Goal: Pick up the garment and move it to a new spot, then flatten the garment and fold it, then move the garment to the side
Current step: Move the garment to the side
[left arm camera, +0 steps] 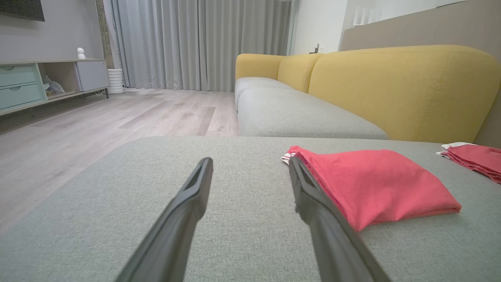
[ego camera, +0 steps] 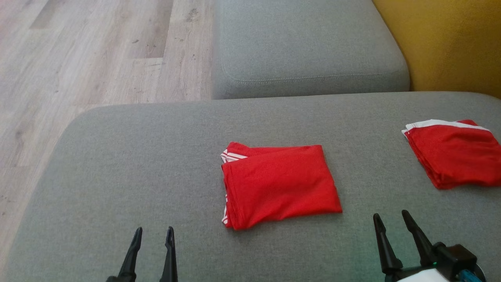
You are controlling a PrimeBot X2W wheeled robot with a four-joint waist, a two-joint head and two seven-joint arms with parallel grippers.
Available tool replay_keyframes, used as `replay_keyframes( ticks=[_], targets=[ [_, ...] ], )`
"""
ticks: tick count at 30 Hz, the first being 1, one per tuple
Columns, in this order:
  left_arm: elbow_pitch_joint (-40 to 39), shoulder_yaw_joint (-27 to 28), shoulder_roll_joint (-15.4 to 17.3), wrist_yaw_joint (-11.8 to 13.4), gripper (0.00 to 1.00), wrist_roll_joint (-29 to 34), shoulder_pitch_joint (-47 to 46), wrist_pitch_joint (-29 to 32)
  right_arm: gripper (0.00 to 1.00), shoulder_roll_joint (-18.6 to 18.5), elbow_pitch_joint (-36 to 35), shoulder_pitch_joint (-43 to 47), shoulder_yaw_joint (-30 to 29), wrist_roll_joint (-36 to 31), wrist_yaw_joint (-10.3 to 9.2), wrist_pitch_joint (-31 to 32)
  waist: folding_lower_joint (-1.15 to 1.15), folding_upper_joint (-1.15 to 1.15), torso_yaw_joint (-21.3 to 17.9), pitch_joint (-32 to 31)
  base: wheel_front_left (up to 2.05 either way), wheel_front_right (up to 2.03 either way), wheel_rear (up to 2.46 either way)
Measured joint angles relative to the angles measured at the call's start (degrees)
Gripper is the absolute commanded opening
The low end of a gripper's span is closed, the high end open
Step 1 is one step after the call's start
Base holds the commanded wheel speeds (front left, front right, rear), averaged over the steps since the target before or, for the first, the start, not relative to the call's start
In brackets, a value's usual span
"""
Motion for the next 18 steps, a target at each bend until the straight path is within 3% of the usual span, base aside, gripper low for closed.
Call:
replay_keyframes(
  ticks=[18],
  targets=[
    [0.1,-0.2,0.0,0.1,1.0,0.0,0.0,0.0,1.0,1.2,1.4,0.1,-2.3,0.0,0.0,0.0,0.0,0.0,0.5,0.8,0.0,0.0,0.0]
  ],
)
